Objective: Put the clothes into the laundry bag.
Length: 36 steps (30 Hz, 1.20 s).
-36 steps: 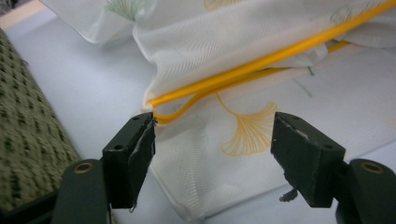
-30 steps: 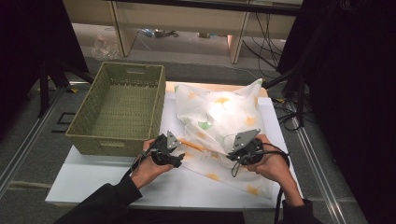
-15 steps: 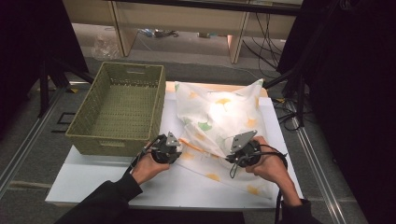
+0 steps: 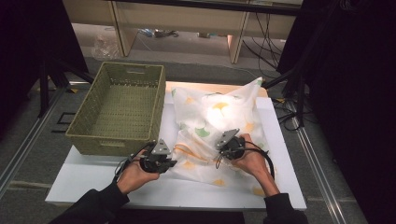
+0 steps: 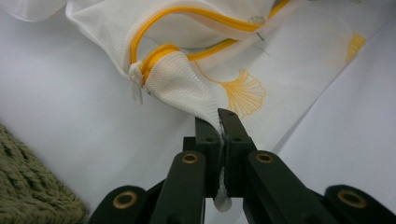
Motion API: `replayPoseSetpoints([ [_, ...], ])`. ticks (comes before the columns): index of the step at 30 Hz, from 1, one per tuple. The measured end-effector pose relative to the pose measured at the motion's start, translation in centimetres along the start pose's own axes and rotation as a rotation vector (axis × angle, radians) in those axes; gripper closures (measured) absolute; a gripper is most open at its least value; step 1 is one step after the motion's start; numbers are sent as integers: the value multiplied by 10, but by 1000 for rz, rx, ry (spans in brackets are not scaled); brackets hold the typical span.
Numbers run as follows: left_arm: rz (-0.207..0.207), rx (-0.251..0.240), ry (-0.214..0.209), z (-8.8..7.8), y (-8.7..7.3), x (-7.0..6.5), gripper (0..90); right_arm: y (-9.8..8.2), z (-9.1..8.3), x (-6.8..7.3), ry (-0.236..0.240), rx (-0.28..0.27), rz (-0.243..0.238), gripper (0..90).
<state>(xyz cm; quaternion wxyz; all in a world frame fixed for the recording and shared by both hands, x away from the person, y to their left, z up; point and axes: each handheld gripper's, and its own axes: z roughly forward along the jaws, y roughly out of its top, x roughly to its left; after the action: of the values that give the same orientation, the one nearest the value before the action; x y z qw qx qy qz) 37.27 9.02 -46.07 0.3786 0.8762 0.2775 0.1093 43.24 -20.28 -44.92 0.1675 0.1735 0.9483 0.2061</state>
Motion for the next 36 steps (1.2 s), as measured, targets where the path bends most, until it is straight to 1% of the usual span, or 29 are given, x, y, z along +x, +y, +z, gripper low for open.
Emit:
replayPoseSetpoints([
  [2, 6, 1, -2, -2, -2, -3, 873, 3, 6, -7, -36, -4, 10, 900],
  [3, 4, 1, -15, -2, -2, -4, 873, 4, 9, -10, -48, 3, 11, 900],
  [4, 14, 4, -6, -3, -3, -5, 873, 5, 11, -12, -62, 9, 13, 900],
  [7, 27, 10, -23, -6, -6, -9, 873, 10, 19, -22, -107, 2, 52, 900],
  [8, 23, 10, -29, -8, -7, -12, 873, 12, 22, -26, -126, -10, 40, 900],
  [9, 32, 14, -40, -9, -9, -13, 873, 14, 25, -29, -140, -8, 46, 900],
  [10, 39, 19, -43, -11, -11, -15, 874, 17, 28, -32, -162, -6, 33, 900],
  [11, 36, 19, -53, -11, -12, -17, 873, 21, 32, -35, -179, -5, 42, 900],
  [12, 36, 23, -58, -13, -14, -19, 873, 23, 33, -37, -191, -7, 22, 900],
  [13, 37, 28, -64, -15, -17, -20, 873, 25, 35, -37, -184, -5, 31, 900],
  [15, 30, 28, -69, -17, -20, -19, 872, 28, 33, -33, -175, 4, 1, 900],
  [17, 17, 27, -71, -18, -22, -15, 871, 29, 27, -29, -144, 2, -10, 900],
  [18, 13, 26, -64, -18, -22, -14, 871, 29, 21, -27, -127, -9, -24, 900],
  [19, 5, 25, -71, -17, -22, -13, 871, 29, 17, -25, -114, -14, -18, 900],
  [20, 10, 31, -62, -18, -22, -12, 870, 28, 11, -22, -96, -22, -21, 900],
  [21, -2, 25, -72, -18, -23, -13, 870, 28, 5, -19, -81, -29, -30, 900],
  [23, -5, 25, -70, -19, -23, -12, 869, 25, -9, -13, -55, -44, -25, 900],
  [24, -11, 20, -75, -18, -24, -12, 868, 24, -16, -10, -42, -61, -31, 900],
  [25, -10, 22, -70, -18, -24, -11, 868, 23, -21, -9, -31, -74, -60, 900],
  [26, 6, 26, -67, -19, -24, -10, 867, 22, -27, -6, -31, -79, -63, 900],
  [28, -7, 21, -74, -19, -25, -11, 867, 20, -37, 0, -2, -79, -57, 900],
  [29, -5, 22, -78, -19, -25, -10, 867, 19, -41, 3, -2, -75, -64, 900],
  [30, -16, 21, -83, -19, -26, -10, 866, 19, -43, 5, 5, -84, -85, 900],
  [31, -17, 27, -72, -20, -26, -10, 867, 17, -46, 8, 5, -79, -65, 900],
  [32, -26, 23, -83, -20, -27, -10, 866, 16, -47, 9, 1, -77, -68, 900],
  [33, -11, 24, -81, -20, -27, -9, 867, 16, -49, 10, -2, -77, -80, 900],
  [34, -4, 32, -81, -20, -28, -9, 867, 15, -50, 11, 4, -81, -78, 900],
  [35, -23, 33, -83, -18, -30, -10, 867, 14, -51, 12, 8, -80, -75, 900],
  [36, -27, 36, -71, -17, -31, -11, 868, 13, -52, 13, 15, -87, -105, 900],
])
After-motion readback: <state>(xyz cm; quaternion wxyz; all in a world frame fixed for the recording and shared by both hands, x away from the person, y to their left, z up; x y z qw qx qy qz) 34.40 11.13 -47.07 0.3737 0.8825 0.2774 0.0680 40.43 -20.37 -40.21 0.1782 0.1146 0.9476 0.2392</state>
